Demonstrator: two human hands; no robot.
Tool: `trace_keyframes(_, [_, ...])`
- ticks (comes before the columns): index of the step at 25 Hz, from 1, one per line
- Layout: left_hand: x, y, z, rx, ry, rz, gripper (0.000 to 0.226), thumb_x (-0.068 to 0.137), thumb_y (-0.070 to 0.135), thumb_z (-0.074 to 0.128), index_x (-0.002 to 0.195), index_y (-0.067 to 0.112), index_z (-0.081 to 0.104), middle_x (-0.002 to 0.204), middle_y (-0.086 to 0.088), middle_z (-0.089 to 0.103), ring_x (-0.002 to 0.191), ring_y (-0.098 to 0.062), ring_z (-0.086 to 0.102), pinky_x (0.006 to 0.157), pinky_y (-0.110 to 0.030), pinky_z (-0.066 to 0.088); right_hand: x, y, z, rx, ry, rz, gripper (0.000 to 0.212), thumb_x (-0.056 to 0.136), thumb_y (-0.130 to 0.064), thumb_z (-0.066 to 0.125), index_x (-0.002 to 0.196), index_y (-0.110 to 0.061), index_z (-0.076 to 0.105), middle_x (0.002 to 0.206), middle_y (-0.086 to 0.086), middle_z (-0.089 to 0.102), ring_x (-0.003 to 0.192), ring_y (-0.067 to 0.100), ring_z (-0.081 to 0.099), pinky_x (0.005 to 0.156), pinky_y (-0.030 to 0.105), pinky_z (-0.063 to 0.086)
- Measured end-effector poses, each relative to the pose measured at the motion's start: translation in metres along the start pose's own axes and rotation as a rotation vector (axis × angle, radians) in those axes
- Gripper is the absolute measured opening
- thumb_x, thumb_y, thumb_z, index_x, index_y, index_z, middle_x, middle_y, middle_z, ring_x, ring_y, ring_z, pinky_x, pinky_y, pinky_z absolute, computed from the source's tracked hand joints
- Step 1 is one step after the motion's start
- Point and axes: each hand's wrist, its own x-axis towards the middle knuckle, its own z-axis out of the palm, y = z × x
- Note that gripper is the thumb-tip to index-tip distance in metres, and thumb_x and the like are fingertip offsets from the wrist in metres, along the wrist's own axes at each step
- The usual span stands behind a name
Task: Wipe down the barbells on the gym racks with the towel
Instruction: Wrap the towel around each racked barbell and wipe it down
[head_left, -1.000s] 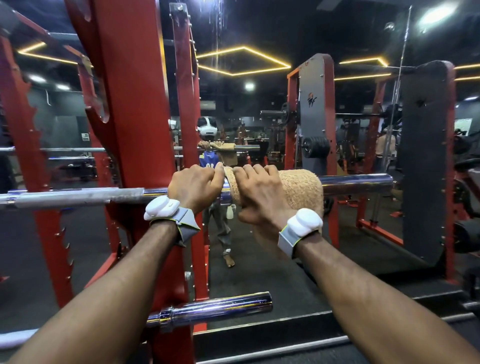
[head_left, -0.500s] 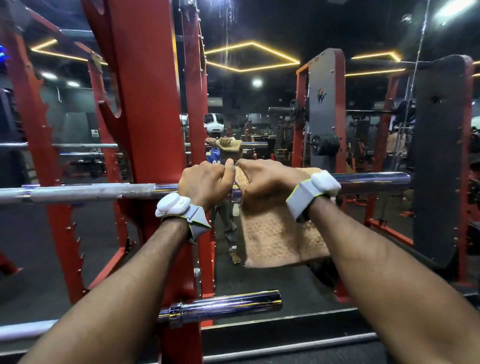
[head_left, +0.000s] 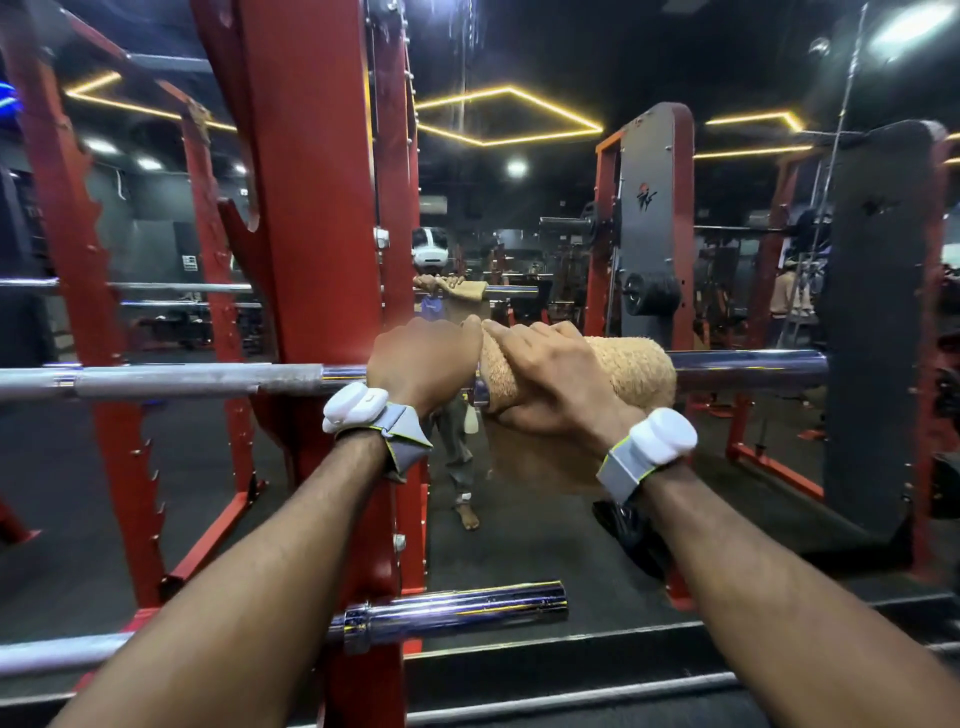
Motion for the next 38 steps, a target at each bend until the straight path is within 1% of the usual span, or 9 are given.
trace_keyframes(2, [0.001, 0.000, -0.001, -0.014, -0.002, 0.000, 0.060, 0.100, 0.053, 0.029, 0.069, 0.012, 0.062, 0.071, -0.011, 0.064, 0.078, -0.038, 0.062, 0.060, -0.033, 0.033, -0.003, -0.004, 0.005, -0.117, 0.019, -0.008, 0.096, 0.061, -0.062, 0.049, 0.140, -0.007, 0.049, 0.104, 0.006, 0.067, 0.090, 0.030, 0.063, 0.076, 0.044, 0.048])
trace_keyframes(6, [0.003, 0.001, -0.001, -0.026, -0.016, -0.017, 0.062, 0.100, 0.053, 0.029, 0.073, 0.010, 0.065, 0.076, -0.013, 0.065, 0.081, -0.039, 0.062, 0.062, -0.034, 0.033, 0.015, 0.011, -0.012, 0.165, -0.193, -0.035, 0.100, 0.068, -0.059, 0.072, 0.151, -0.015, 0.038, 0.123, 0.004, 0.065, 0.111, 0.028, 0.060, 0.090, 0.043, 0.047])
trace_keyframes(12, [0.004, 0.001, -0.004, -0.038, -0.041, -0.019, 0.066, 0.100, 0.056, 0.026, 0.072, 0.010, 0.064, 0.073, -0.012, 0.062, 0.079, -0.038, 0.061, 0.063, -0.035, 0.034, -0.005, 0.016, 0.003, 0.321, 0.177, -0.100, 0.087, 0.066, -0.058, 0.074, 0.140, -0.015, 0.056, 0.105, 0.003, 0.074, 0.093, 0.025, 0.068, 0.077, 0.041, 0.049])
trace_keyframes(19, [0.006, 0.001, -0.003, -0.062, -0.078, -0.047, 0.065, 0.100, 0.056, 0.025, 0.076, 0.011, 0.066, 0.083, -0.016, 0.065, 0.086, -0.040, 0.061, 0.067, -0.036, 0.035, 0.002, 0.019, -0.002, 0.610, 0.236, -0.007, 0.041, 0.074, -0.064, 0.076, 0.084, -0.025, 0.075, 0.073, -0.007, 0.069, 0.066, 0.009, 0.060, 0.061, 0.036, 0.047])
trace_keyframes(23, [0.010, 0.000, -0.002, -0.077, -0.093, -0.076, 0.065, 0.102, 0.053, 0.022, 0.083, 0.010, 0.068, 0.097, -0.020, 0.068, 0.096, -0.041, 0.061, 0.071, -0.038, 0.034, 0.015, 0.020, 0.000, 0.749, 0.112, 0.139, 0.054, 0.079, -0.072, 0.067, 0.080, -0.019, 0.073, 0.068, 0.001, 0.067, 0.064, 0.018, 0.062, 0.061, 0.042, 0.049])
trace_keyframes(28, [0.014, -0.002, -0.003, -0.114, -0.152, -0.141, 0.065, 0.101, 0.053, 0.019, 0.096, 0.012, 0.070, 0.110, -0.022, 0.066, 0.106, -0.042, 0.059, 0.081, -0.042, 0.039, 0.021, 0.006, -0.009, 0.415, 0.036, 0.144, 0.056, 0.086, -0.072, 0.040, 0.065, -0.020, 0.045, 0.059, 0.002, 0.053, 0.059, 0.025, 0.051, 0.058, 0.039, 0.037])
trace_keyframes(30, [0.015, -0.001, -0.002, -0.115, -0.159, -0.143, 0.066, 0.100, 0.055, 0.020, 0.095, 0.014, 0.070, 0.108, -0.022, 0.066, 0.105, -0.043, 0.059, 0.079, -0.041, 0.038, 0.002, -0.012, 0.000, 0.153, 0.273, 0.038, 0.037, 0.095, -0.055, 0.041, 0.085, -0.024, 0.059, 0.075, 0.005, 0.065, 0.070, 0.031, 0.059, 0.065, 0.039, 0.040])
trace_keyframes(33, [0.015, -0.002, -0.001, -0.111, -0.153, -0.143, 0.068, 0.099, 0.057, 0.019, 0.090, 0.013, 0.071, 0.104, -0.021, 0.067, 0.101, -0.042, 0.060, 0.075, -0.039, 0.035, -0.017, -0.028, 0.016, -0.011, 0.376, 0.036, 0.053, 0.089, -0.043, 0.057, 0.124, -0.003, 0.061, 0.111, 0.012, 0.068, 0.094, 0.031, 0.060, 0.083, 0.044, 0.043])
trace_keyframes(38, [0.013, -0.002, -0.001, -0.097, -0.129, -0.120, 0.069, 0.100, 0.056, 0.020, 0.087, 0.011, 0.071, 0.101, -0.021, 0.068, 0.099, -0.042, 0.061, 0.073, -0.038, 0.036, 0.009, -0.010, 0.001, 0.088, 0.117, -0.017, 0.057, 0.090, -0.062, 0.038, 0.109, -0.013, 0.061, 0.100, 0.006, 0.068, 0.087, 0.030, 0.062, 0.075, 0.046, 0.047])
